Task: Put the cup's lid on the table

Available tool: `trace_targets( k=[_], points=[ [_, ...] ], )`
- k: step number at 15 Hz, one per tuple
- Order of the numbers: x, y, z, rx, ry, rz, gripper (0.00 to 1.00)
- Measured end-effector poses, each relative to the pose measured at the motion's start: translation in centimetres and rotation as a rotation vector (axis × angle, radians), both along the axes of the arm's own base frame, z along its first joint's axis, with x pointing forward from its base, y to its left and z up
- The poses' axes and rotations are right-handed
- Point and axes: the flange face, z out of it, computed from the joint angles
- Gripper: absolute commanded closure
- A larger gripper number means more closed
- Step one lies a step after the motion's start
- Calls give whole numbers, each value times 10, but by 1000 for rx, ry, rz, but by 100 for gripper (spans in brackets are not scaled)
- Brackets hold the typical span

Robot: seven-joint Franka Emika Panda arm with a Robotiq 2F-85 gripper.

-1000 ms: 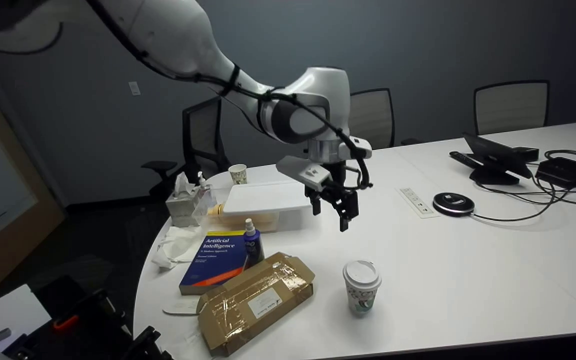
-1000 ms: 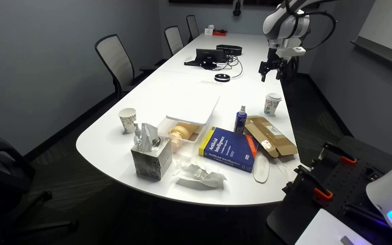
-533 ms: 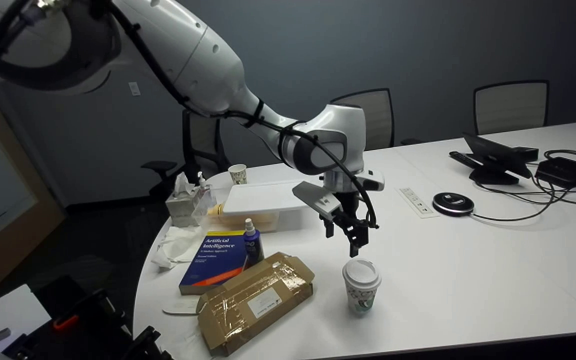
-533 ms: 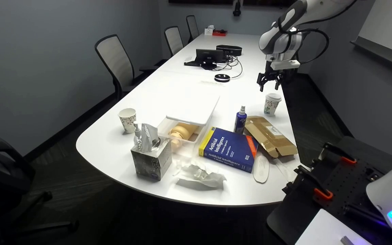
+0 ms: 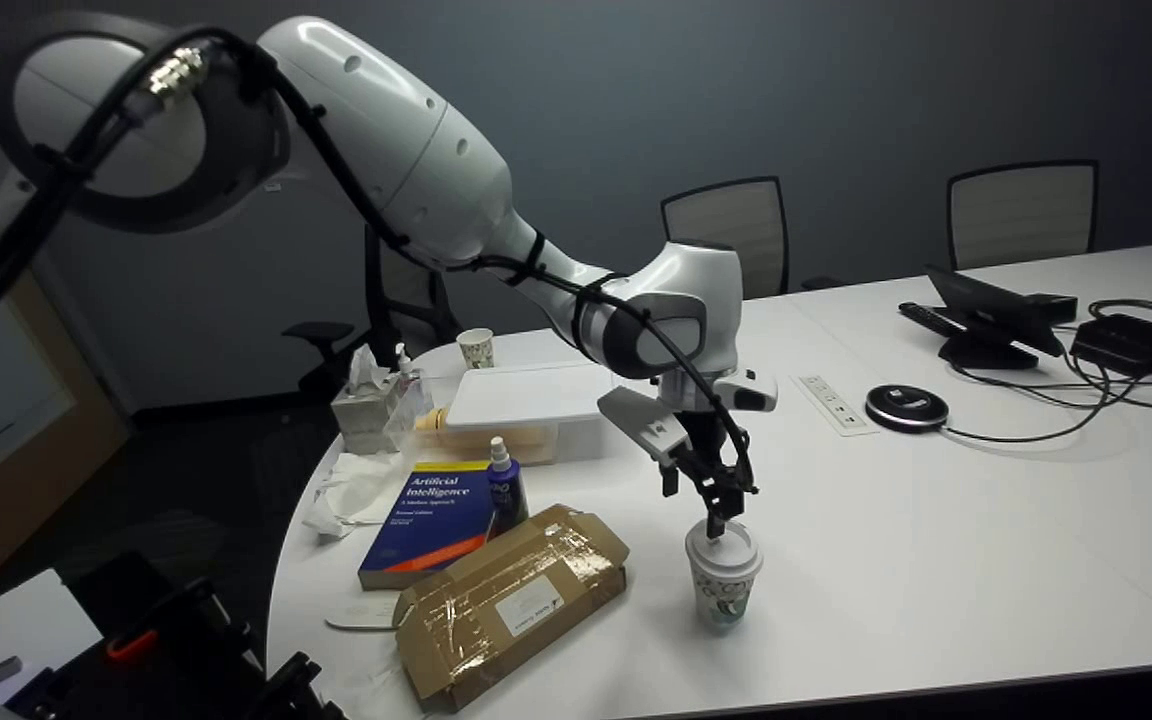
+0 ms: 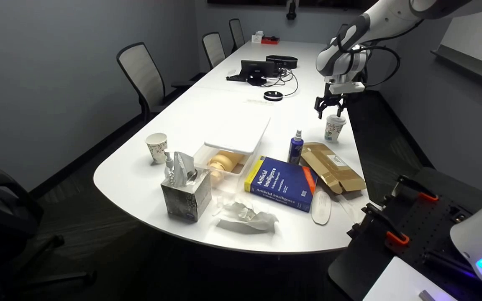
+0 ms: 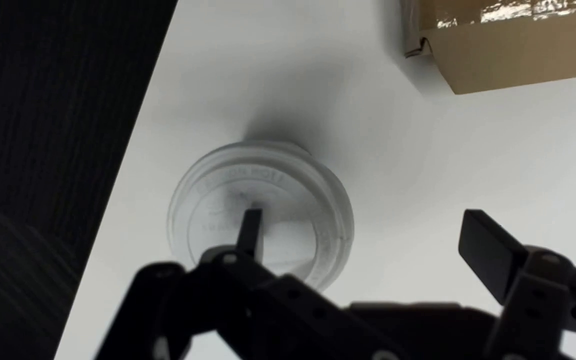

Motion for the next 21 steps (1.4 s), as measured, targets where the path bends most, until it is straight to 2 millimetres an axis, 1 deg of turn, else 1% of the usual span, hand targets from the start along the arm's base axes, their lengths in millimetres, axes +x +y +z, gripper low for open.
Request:
trace_targets(
  k=[4, 7, 8, 9, 13, 16, 17, 19, 21],
  points=[
    [-1, -17, -3, -8, -9, -18, 0],
    [1, -26, -3, -15, -18, -25, 0],
    [3, -27, -3, -17, -20, -25, 7],
    [5, -28, -3, -18, -21, -24, 26],
    [12, -26, -5, -18, -22, -16, 58],
    [17, -27, 1, -16, -21, -14, 79],
    [18, -27, 3, -16, -21, -13, 88],
    [18, -27, 2, -13, -16, -13, 100],
    [18, -26, 2, -9, -10, -13, 100]
  ],
)
